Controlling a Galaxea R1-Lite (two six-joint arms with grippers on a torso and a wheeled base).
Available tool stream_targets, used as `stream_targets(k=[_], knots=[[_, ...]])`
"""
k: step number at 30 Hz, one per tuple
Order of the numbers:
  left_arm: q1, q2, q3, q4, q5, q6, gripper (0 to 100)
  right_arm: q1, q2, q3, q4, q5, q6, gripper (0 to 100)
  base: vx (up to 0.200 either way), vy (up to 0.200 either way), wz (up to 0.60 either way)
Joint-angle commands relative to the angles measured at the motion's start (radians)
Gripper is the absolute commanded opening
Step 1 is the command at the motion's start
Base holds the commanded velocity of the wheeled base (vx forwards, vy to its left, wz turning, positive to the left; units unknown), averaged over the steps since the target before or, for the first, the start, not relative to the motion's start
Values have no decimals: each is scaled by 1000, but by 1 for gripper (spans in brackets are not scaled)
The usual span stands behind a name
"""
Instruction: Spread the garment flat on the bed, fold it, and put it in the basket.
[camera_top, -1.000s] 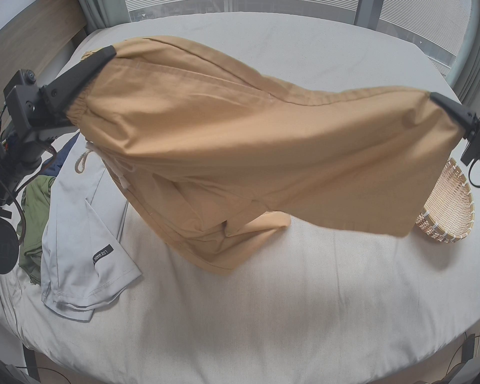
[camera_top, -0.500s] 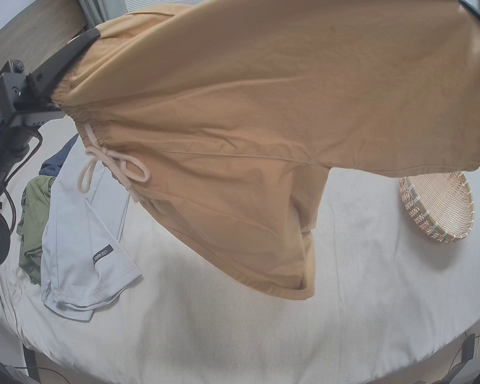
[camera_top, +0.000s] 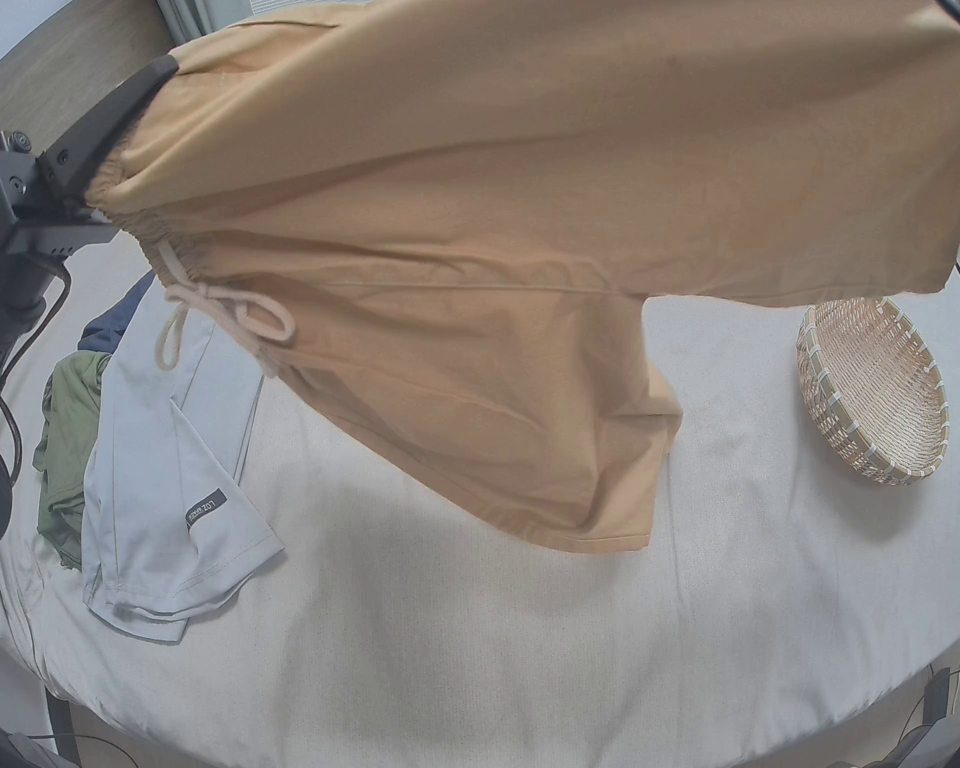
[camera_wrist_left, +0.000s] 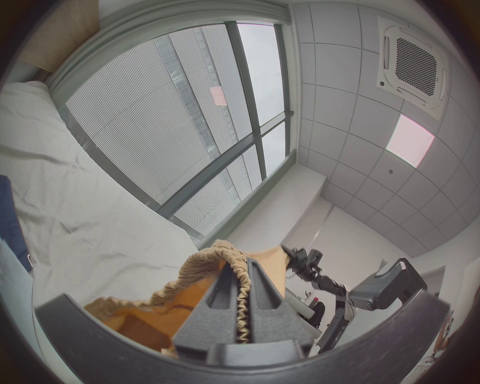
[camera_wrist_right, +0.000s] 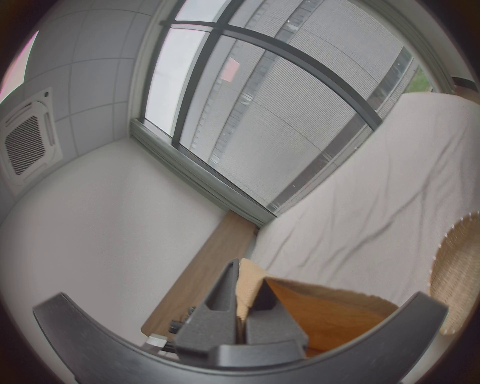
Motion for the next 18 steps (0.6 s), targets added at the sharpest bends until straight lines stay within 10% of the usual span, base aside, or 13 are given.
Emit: stream_targets(k=[1, 18], knots=[[2, -16, 114, -6, 163, 3, 0, -8, -94, 440, -80, 14, -74, 0, 0, 0, 0], [108, -90, 373, -19, 157, 6, 0, -48, -69, 858, -435, 17, -68, 0, 0, 0, 0]])
